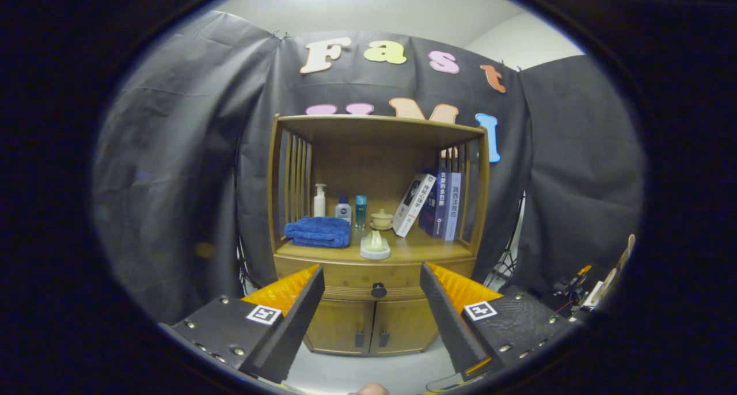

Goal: Pull open the drawer, take out the items inside it, and place them on the countertop above the cabinet.

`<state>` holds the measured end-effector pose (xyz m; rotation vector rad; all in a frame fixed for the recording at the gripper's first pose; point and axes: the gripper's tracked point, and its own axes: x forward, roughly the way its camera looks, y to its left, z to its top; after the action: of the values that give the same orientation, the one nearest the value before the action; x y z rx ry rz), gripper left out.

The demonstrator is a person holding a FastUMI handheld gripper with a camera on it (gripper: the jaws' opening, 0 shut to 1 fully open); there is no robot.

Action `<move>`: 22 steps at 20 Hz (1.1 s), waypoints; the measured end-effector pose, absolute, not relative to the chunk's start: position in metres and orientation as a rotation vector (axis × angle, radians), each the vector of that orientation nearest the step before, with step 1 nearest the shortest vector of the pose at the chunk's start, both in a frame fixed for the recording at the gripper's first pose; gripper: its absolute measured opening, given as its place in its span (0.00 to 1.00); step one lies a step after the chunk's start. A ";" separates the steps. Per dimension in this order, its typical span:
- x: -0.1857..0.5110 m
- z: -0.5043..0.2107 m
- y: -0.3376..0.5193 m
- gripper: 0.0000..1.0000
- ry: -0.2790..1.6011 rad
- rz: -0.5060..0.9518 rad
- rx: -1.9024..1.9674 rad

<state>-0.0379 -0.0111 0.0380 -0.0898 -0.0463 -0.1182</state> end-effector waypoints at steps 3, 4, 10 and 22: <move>-0.037 0.033 -0.010 1.00 -0.036 -0.114 -0.083; -0.036 0.032 -0.009 1.00 -0.035 -0.113 -0.080; -0.037 0.040 0.001 1.00 -0.072 -0.096 -0.088; -0.028 0.036 0.018 1.00 -0.102 -0.016 -0.043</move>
<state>-0.0277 0.0182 0.0361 -0.0432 -0.1024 -0.0164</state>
